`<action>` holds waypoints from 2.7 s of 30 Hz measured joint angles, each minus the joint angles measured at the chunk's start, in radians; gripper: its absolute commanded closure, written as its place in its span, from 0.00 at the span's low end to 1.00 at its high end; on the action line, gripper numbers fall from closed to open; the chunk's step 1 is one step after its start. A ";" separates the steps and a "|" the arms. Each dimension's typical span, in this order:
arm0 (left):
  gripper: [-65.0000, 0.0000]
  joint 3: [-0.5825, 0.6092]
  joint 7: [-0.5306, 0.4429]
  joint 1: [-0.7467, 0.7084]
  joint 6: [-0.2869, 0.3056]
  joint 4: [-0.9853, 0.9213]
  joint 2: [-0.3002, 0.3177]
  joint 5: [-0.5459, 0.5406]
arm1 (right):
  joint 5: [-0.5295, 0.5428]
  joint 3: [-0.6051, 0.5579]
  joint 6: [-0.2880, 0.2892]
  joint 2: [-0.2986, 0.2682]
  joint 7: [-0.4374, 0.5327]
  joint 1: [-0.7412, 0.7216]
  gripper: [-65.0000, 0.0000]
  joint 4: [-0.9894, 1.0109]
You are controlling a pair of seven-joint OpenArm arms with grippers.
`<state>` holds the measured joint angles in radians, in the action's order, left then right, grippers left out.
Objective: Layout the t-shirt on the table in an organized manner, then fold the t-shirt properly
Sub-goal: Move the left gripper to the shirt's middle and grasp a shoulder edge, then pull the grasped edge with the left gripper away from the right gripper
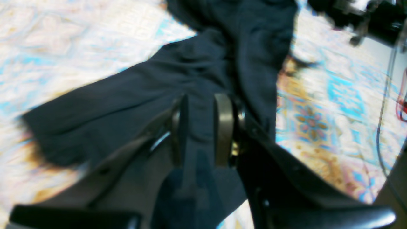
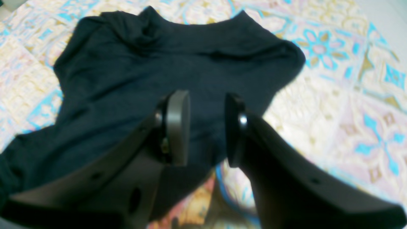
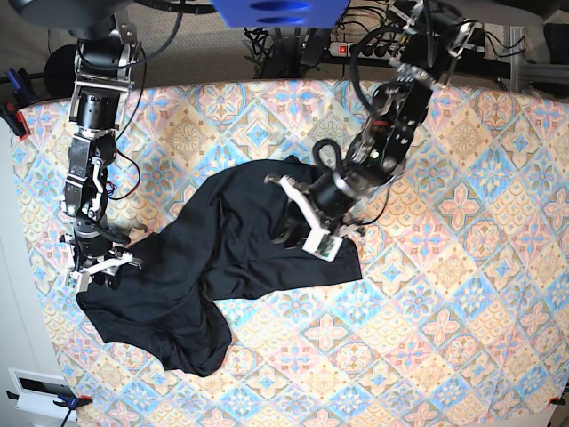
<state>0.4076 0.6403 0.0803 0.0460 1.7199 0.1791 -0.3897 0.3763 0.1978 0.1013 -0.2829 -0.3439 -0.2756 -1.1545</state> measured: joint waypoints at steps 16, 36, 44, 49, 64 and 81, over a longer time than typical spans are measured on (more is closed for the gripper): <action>0.81 0.010 -0.039 0.092 0.009 -0.421 0.021 -0.011 | -0.002 0.003 -0.001 0.000 0.002 0.006 0.72 0.002; 0.81 0.003 -0.089 -0.209 -0.005 -0.006 0.229 -0.004 | -0.001 -0.002 0.000 0.002 0.056 0.004 0.72 0.010; 0.81 0.000 -0.037 0.088 -0.007 -0.234 -0.031 0.006 | 0.000 -0.003 0.002 0.001 0.060 0.006 0.72 0.002; 0.81 0.010 -0.061 0.243 -0.008 -0.571 -0.116 0.010 | 0.003 -0.003 0.001 0.001 0.063 0.009 0.72 0.002; 0.81 0.083 -0.338 0.164 0.099 -0.669 0.088 -0.079 | 0.000 0.000 0.001 0.004 0.063 0.009 0.72 0.002; 0.81 -0.083 -0.437 0.025 0.251 -0.655 0.255 -0.135 | -0.001 -0.002 -0.001 0.003 0.063 0.010 0.71 0.002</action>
<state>0.3244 0.2031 0.1055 0.2966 1.0653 0.4339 -0.5251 0.3752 0.1963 0.1001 -0.2802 -0.2813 -0.2661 -1.1530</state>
